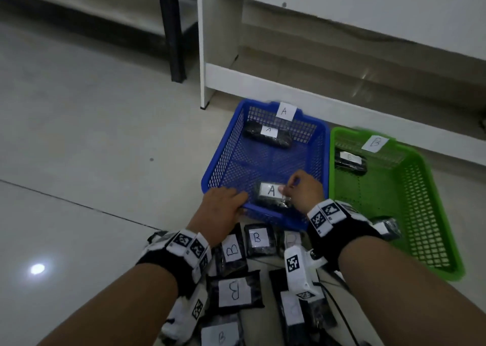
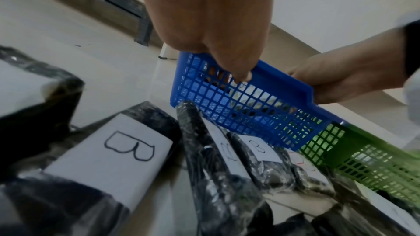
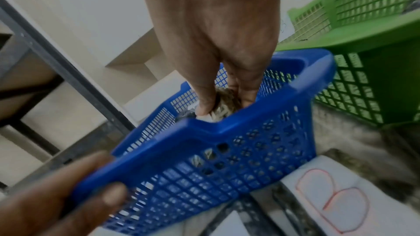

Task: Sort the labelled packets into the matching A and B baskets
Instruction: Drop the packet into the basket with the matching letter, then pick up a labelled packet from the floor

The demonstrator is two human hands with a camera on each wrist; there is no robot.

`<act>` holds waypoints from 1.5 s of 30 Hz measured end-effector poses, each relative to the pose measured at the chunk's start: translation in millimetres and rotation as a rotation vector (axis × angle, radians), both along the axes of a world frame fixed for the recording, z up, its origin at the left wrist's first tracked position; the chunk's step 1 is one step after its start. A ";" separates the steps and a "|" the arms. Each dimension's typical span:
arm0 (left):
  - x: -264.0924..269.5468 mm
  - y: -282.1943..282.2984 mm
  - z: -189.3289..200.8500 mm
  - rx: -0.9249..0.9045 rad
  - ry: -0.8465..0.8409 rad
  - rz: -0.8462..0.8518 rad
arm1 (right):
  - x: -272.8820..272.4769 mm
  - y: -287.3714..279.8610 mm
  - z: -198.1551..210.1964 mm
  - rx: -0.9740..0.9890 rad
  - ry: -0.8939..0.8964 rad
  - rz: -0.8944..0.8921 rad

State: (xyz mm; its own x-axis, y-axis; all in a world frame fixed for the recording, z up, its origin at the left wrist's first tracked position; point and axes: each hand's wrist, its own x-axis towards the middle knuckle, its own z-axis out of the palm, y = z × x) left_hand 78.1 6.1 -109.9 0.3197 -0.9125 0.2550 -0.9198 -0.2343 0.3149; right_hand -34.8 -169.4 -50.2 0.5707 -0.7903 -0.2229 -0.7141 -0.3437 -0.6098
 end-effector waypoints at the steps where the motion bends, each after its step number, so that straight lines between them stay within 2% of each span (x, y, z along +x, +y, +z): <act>1: -0.2 0.2 -3.6 -0.020 -0.007 0.006 | 0.1 -1.5 -3.4 -0.013 0.053 0.006; 6: -3.7 -1.2 -6.3 -0.031 -0.094 0.038 | -0.6 -6.0 -22.0 -0.120 0.371 0.214; 10: -3.8 -0.4 -3.6 0.018 -0.111 0.065 | 0.4 -0.6 -21.6 -0.108 0.444 0.242; 12: -6.2 0.3 1.5 0.047 -0.077 0.069 | -5.9 2.7 -9.9 -0.071 0.374 0.211; 15: -6.5 1.1 9.2 0.100 -0.027 0.045 | -25.9 18.1 8.7 -0.103 0.112 0.047; 17: -5.4 8.3 12.6 0.053 -0.001 0.049 | -43.9 43.5 12.0 -0.214 -0.145 -0.052; 19: -4.3 22.0 17.8 -0.068 -0.052 0.111 | -61.9 75.1 9.8 -0.381 -0.328 -0.130; 21: -5.0 40.0 18.3 -0.135 -0.112 0.227 | -75.9 106.9 1.0 -0.434 -0.400 -0.179; 23: -6.1 55.2 13.2 -0.096 -0.129 0.347 | -86.0 130.9 -17.5 -0.353 -0.386 -0.199; 25: -10.4 67.1 8.1 0.043 -0.058 0.398 | -94.8 150.2 -37.3 -0.233 -0.298 -0.154; 28: -18.9 70.9 3.3 0.305 0.115 0.394 | -103.5 168.0 -53.8 -0.135 -0.113 0.074; 31: -26.4 58.2 6.9 0.377 0.277 0.368 | -105.7 175.0 -55.9 -0.031 0.040 0.258; 33: -29.3 45.9 11.2 0.488 0.362 0.327 | -104.9 173.9 -57.5 0.052 0.115 0.282; 36: -35.3 32.2 13.2 0.642 0.260 0.298 | -102.2 166.6 -60.2 0.100 0.190 0.297; 38: -37.9 29.8 15.7 0.659 0.217 0.298 | -98.7 163.9 -62.0 0.057 0.227 0.352; 40: -36.8 30.1 20.1 0.653 0.277 0.296 | -99.0 163.4 -63.7 -0.048 0.241 0.411; 42: -31.9 31.4 28.7 0.628 0.453 0.283 | -102.0 164.2 -64.7 -0.163 0.219 0.464; 43: -29.0 32.4 34.5 0.607 0.561 0.264 | -104.4 164.0 -62.5 -0.154 0.199 0.486; 45: -26.6 35.1 49.3 0.575 0.707 0.216 | -111.6 158.8 -50.3 0.001 0.137 0.474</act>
